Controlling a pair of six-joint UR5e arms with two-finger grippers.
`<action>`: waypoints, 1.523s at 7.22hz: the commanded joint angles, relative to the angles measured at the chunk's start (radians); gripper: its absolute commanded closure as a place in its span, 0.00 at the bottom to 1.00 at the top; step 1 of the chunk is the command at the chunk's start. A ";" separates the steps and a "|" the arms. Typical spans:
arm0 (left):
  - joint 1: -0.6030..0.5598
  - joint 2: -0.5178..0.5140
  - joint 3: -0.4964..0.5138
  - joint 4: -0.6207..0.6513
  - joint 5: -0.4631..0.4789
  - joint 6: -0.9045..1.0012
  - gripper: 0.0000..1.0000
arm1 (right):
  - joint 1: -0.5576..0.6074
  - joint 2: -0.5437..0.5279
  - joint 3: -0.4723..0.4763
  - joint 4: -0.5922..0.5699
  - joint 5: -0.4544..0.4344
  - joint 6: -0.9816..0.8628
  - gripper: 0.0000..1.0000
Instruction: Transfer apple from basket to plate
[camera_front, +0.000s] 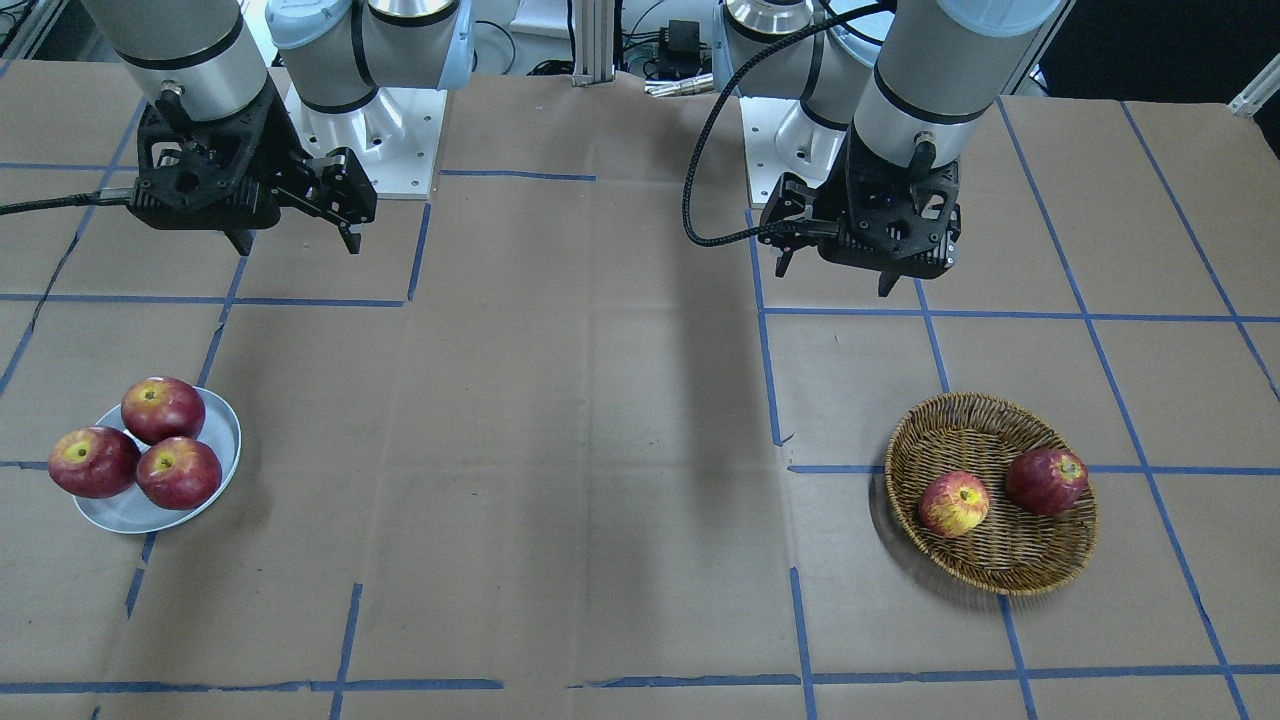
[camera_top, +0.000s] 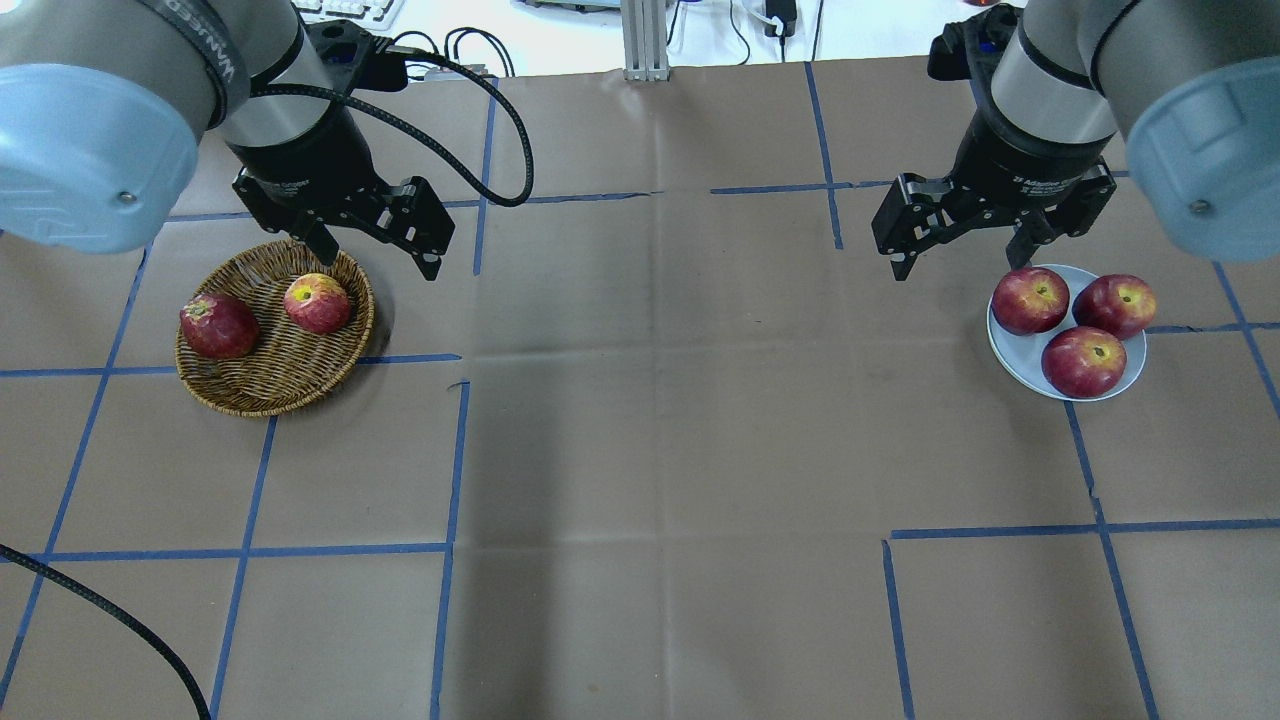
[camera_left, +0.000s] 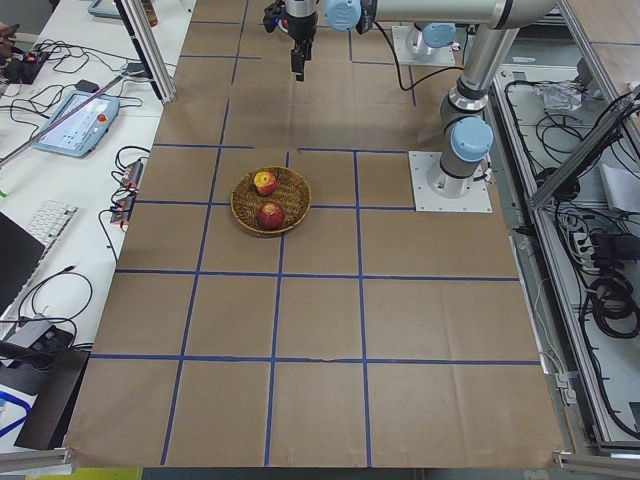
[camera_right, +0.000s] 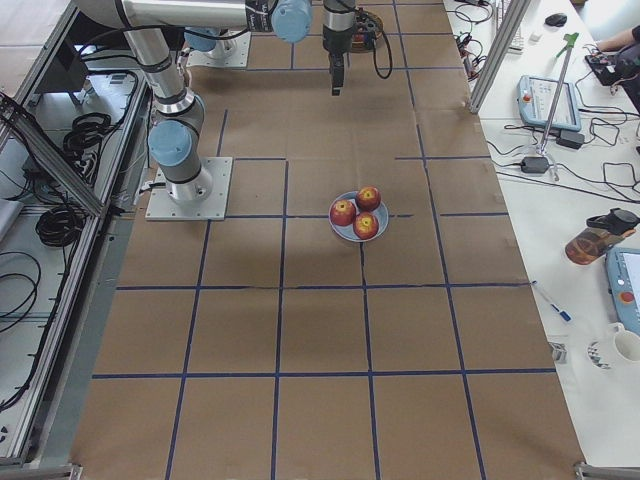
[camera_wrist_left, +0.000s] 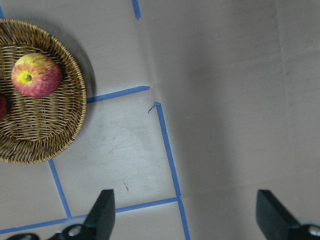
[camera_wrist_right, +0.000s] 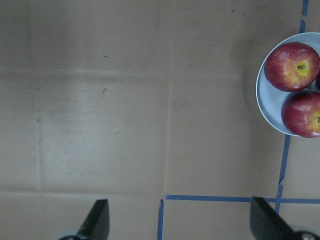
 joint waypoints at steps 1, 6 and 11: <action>0.000 0.002 0.006 -0.017 0.000 0.002 0.01 | 0.001 0.000 0.000 0.000 0.000 0.000 0.00; -0.003 0.000 0.015 -0.035 0.002 -0.001 0.01 | -0.001 0.000 0.000 0.000 0.000 0.000 0.00; 0.041 -0.099 0.043 0.079 0.028 0.005 0.01 | -0.001 0.000 0.000 0.000 0.000 0.000 0.00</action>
